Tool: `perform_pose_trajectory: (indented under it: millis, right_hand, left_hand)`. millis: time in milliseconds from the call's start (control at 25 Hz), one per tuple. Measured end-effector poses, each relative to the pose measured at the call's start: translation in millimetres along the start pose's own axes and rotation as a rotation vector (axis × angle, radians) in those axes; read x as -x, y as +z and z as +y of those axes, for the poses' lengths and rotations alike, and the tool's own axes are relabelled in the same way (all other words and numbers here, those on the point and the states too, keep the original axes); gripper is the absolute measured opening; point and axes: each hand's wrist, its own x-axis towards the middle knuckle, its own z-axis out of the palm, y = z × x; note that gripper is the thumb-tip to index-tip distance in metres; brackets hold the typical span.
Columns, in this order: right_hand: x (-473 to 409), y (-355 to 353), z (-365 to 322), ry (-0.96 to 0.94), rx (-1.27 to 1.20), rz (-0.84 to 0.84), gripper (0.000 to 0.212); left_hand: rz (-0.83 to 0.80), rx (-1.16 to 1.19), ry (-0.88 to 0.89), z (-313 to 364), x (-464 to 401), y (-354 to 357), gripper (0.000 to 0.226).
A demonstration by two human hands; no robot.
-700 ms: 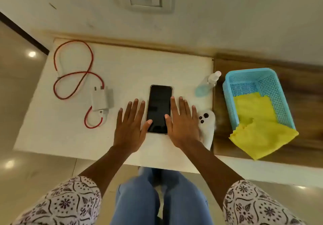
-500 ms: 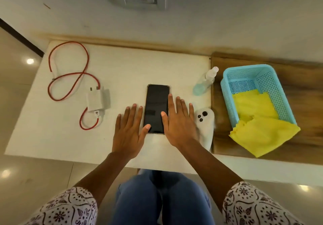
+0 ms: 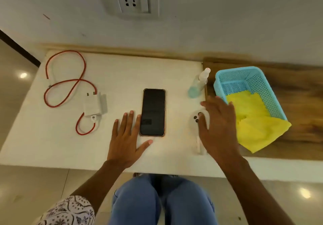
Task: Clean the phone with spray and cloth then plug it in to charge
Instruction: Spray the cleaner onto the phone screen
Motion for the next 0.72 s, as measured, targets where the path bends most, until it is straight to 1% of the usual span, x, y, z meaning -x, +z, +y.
perform_pose_trajectory:
  millis: [40,120,240,320,360,400,480,520,640,720]
  right_hand:
    - [6,-19,11,0.039,-0.016,0.016,0.033]
    - [18,-50,35,0.095,0.008,-0.02,0.04]
    - [29,-72,68,0.134,0.141,-0.203,0.06]
    - [28,-74,74,0.129,0.146,-0.299,0.068]
    - [21,-75,69,0.129,0.092,-0.292,0.07]
    - [10,-75,59,0.146,0.03,-0.254,0.065]
    - [-18,-67,36,0.196,-0.083,-0.143,0.046]
    - [-33,-59,25,0.213,-0.134,-0.098,0.041]
    - [-71,-26,3,0.209,-0.3,-0.054,0.045]
    - [-85,-2,-1,0.206,-0.357,-0.035,0.053]
  left_hand:
    - [0.004,0.004,-0.001,0,1,-1,0.083]
    - [0.017,0.035,-0.003,1,4,-1,0.077]
    - [0.034,0.06,-0.004,0,3,-2,0.072]
    - [0.035,0.067,-0.009,0,3,-2,0.071]
    - [0.031,0.068,-0.016,0,4,-2,0.071]
    - [0.031,0.064,-0.021,1,4,-2,0.07]
    - [0.032,0.054,-0.026,1,4,-2,0.07]
    - [0.032,0.053,-0.028,1,5,-2,0.07]
    - [0.051,0.049,-0.031,2,5,-2,0.07]
    - [0.063,0.051,-0.032,2,5,-2,0.069]
